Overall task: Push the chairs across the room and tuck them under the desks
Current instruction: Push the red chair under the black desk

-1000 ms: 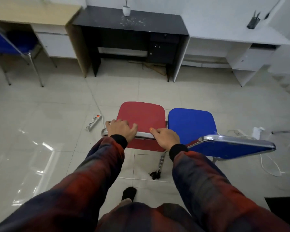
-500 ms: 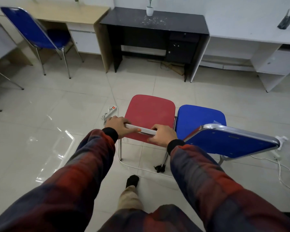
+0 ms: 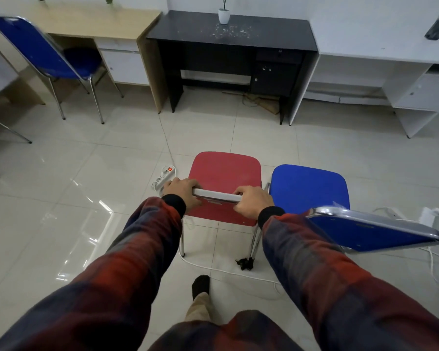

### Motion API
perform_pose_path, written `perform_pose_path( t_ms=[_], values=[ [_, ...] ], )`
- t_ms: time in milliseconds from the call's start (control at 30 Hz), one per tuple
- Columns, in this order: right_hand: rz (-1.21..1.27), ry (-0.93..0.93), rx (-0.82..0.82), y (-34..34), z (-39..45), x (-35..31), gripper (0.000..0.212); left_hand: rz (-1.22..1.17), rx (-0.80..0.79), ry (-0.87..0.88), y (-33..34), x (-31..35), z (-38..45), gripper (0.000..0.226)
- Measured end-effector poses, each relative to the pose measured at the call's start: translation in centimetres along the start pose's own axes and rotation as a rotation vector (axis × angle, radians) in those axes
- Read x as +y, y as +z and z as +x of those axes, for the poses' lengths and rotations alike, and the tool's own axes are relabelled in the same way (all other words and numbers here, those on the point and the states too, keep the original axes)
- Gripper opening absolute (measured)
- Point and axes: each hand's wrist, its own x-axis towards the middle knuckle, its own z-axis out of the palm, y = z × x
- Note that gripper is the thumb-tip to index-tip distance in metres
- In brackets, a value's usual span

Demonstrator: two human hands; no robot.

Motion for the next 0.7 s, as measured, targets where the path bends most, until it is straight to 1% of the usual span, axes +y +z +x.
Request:
perform_pose_path(
  t_ms=[100, 200, 300, 367, 533, 700],
  values=[
    [-0.012, -0.032, -0.024, -0.5, 1.0, -0.3, 0.03, 0.001, 0.021, -0.028, -0.2, -0.5, 1.2, 0.029],
    [0.003, -0.011, -0.013, -0.8, 3.6, -1.2, 0.032, 0.035, 0.058, -0.036, -0.9, -1.1, 4.1, 0.027],
    [0.016, 0.009, 0.004, -0.8, 6.0, -2.3, 0.033, 0.039, 0.002, -0.08, -1.6, -2.3, 7.1, 0.025],
    [0.022, 0.016, 0.023, -0.4, 6.8, -2.9, 0.032, 0.052, 0.007, -0.102, -1.9, -3.4, 8.4, 0.025],
    [0.017, 0.03, 0.015, 0.5, 9.0, -4.8, 0.04, 0.144, 0.046, -0.021, -3.1, -5.1, 10.5, 0.029],
    [0.014, 0.021, -0.031, 0.7, 10.5, -6.4, 0.036, 0.142, 0.03, -0.015, -4.5, -6.9, 11.9, 0.03]
  ],
)
